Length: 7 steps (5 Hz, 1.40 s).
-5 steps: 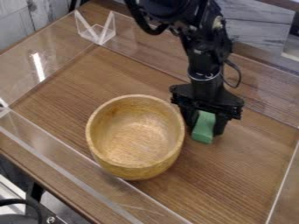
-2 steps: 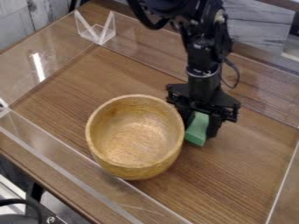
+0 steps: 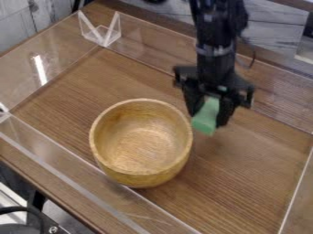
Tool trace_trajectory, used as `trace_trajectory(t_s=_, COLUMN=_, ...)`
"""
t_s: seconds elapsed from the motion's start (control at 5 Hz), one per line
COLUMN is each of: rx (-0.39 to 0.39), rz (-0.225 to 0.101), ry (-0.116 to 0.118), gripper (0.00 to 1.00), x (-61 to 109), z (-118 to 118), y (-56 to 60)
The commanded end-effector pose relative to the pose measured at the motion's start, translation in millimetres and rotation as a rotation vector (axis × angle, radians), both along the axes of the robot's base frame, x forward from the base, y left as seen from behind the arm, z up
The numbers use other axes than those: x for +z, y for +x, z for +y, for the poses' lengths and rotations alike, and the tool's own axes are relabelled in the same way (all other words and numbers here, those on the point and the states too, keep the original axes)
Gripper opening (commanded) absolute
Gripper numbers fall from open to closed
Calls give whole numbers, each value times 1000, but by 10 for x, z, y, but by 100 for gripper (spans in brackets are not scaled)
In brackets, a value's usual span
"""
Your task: Put the green block in the brown bowl
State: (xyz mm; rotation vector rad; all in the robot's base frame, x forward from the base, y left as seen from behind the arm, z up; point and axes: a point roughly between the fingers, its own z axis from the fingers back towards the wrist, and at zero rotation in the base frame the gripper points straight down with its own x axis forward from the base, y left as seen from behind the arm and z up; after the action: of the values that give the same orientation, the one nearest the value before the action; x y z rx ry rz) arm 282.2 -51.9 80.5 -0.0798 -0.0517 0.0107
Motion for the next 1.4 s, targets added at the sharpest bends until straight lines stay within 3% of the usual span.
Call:
trace_trajectory(t_s=0.0, rx=-1, rz=-80, ry=-4, gripper=0, x=488, z=54, y=18)
trace_trajectory(t_s=0.2, rx=-12, rz=-95, ry=-4, gripper=0, x=731, z=97, y=-78)
trace_trajectory(t_s=0.4, rx=-15, rz=-100, ry=0, gripper=0, x=831, z=127, y=-186)
trace_trajectory(t_s=0.8, rx=-36, rz=-90, ry=8, gripper=0, x=885, z=210, y=-510)
trace_trajectory(t_s=1.2, rx=-29, rz=-79, ry=23, gripper=0, x=842, z=311, y=-731)
